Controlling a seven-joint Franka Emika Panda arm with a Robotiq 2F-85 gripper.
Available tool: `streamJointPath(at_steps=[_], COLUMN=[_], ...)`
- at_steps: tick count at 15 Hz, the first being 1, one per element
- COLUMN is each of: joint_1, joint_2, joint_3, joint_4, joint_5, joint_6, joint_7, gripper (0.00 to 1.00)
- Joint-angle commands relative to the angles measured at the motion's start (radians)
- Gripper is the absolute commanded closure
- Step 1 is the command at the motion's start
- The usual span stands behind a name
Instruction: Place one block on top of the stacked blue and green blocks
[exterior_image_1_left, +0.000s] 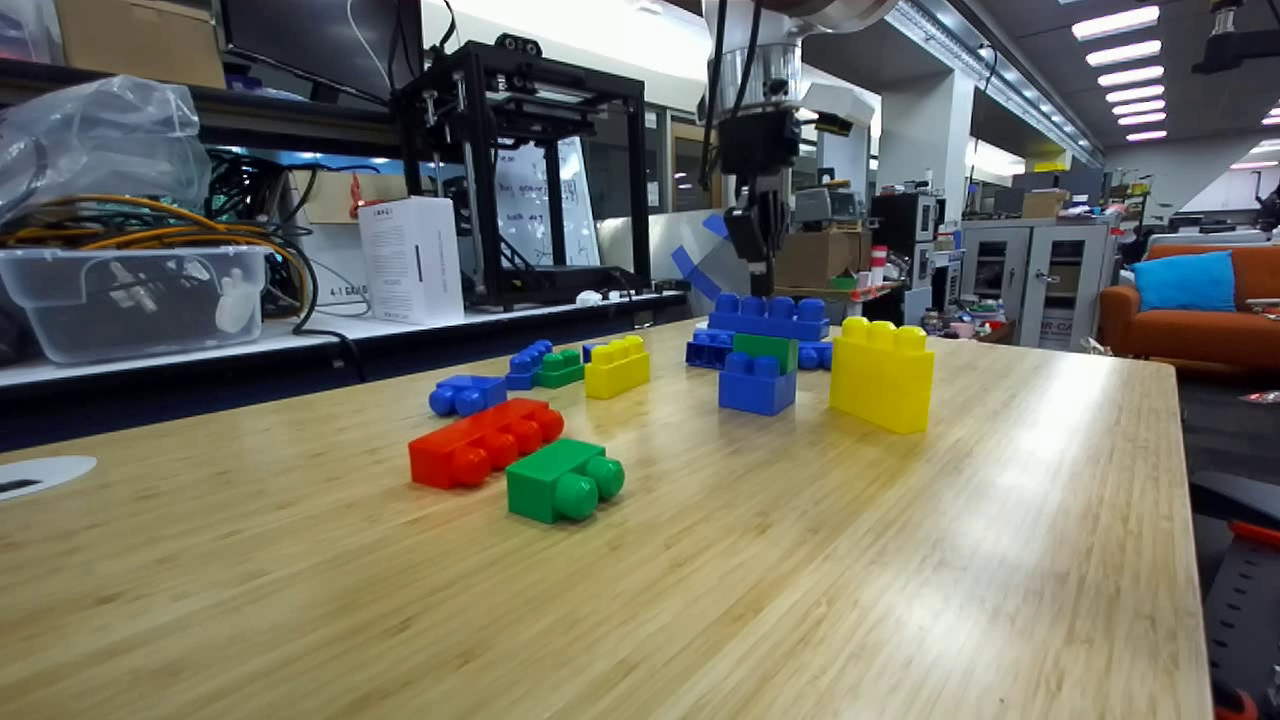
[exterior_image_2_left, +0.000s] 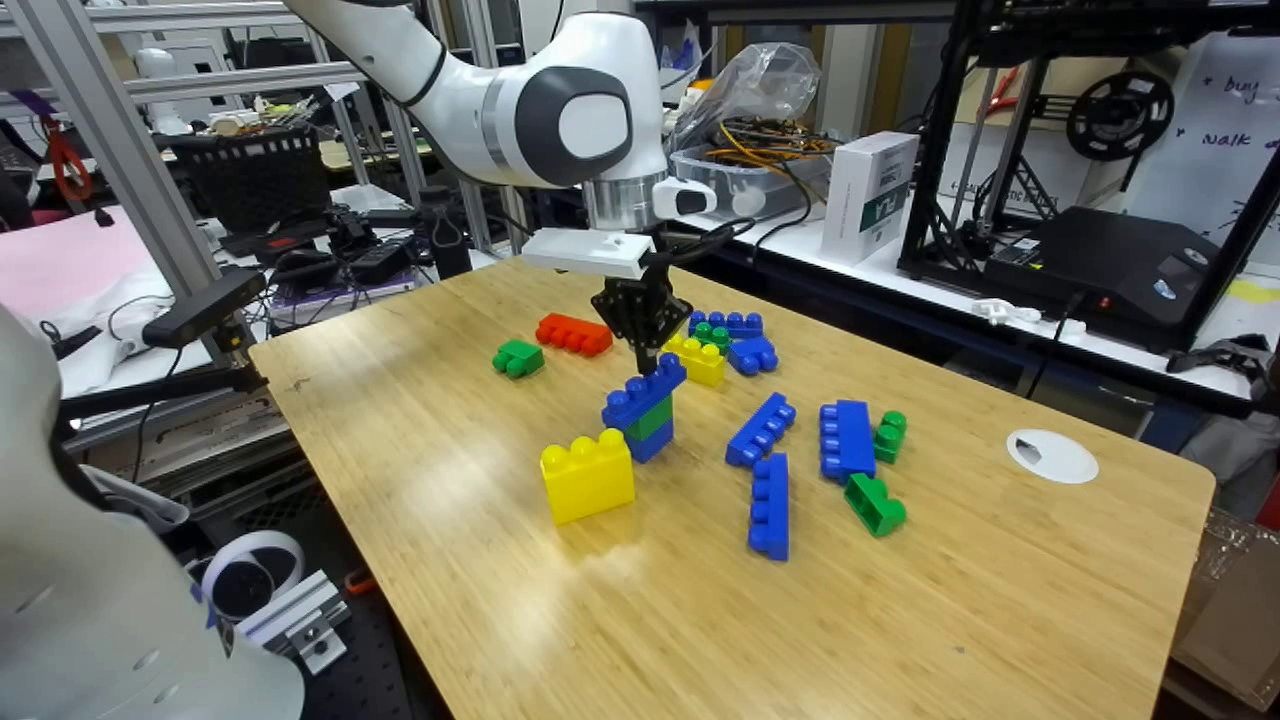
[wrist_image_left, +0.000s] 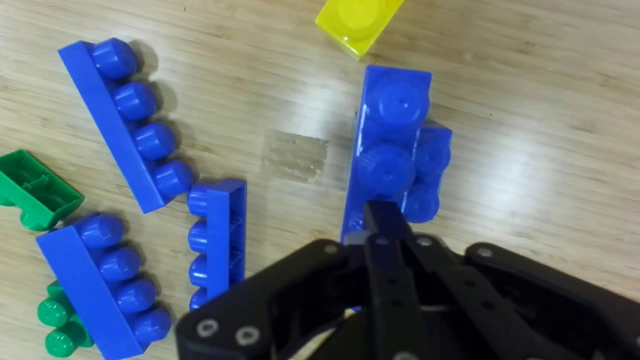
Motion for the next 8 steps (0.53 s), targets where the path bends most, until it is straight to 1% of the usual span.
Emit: streamJointPath(at_steps=[1, 8], joint_1=[-0.006, -0.009], joint_2=[0.021, 0.035], joint_3=[0.0, -0.003], joint_4=[0.006, 0.015], joint_5=[0.008, 0.008], joint_6=[0.006, 0.008], joint_7=[-0.036, -0.052], gripper=[1.0, 1.0])
